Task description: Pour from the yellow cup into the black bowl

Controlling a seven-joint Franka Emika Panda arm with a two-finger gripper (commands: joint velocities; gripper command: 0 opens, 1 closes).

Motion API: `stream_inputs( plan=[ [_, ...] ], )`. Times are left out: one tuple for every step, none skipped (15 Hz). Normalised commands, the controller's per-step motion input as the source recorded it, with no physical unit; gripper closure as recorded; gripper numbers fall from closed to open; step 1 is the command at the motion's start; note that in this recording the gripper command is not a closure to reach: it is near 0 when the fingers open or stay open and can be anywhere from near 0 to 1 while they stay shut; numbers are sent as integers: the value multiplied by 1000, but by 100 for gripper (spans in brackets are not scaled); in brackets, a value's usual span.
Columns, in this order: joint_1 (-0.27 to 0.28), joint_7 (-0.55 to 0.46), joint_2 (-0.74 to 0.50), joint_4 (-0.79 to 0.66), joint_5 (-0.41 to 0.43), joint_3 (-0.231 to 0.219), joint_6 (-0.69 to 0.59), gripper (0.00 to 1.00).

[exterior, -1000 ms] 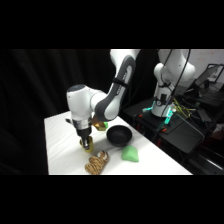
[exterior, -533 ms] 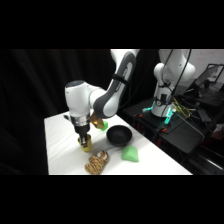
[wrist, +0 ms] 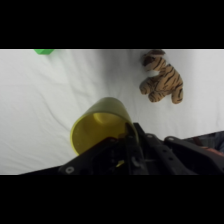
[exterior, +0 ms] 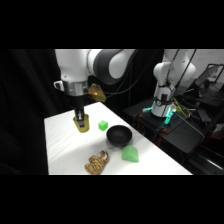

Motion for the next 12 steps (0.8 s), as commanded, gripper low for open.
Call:
stream_inputs(
  plan=[
    [51, 192, -437, -255, -197, 54, -218, 12],
    [36, 175, -387, -291, -161, 83, -141, 13],
    [24, 164, -344, -322, -129, 99, -58, 12],
    [14, 122, -330, -390, -74, 122, 27, 13],
    [11, 94, -331, -445, -40, 131, 84, 13],
    [5, 55, -339, -472, 4, 136, 115, 13],
    [-1, 8, -389, -532, 85, 147, 162, 13],
    [0, 1, -402, -526, 95, 136, 157, 13],
    [-7, -47, -431, -538, 145, 133, 142, 13],
    [-17, -85, -433, -520, 181, 122, 130, 13],
    [-28, -128, -434, -509, 222, 111, 128, 13],
    [-43, -203, -431, -503, 298, 109, 130, 13]
  ],
)
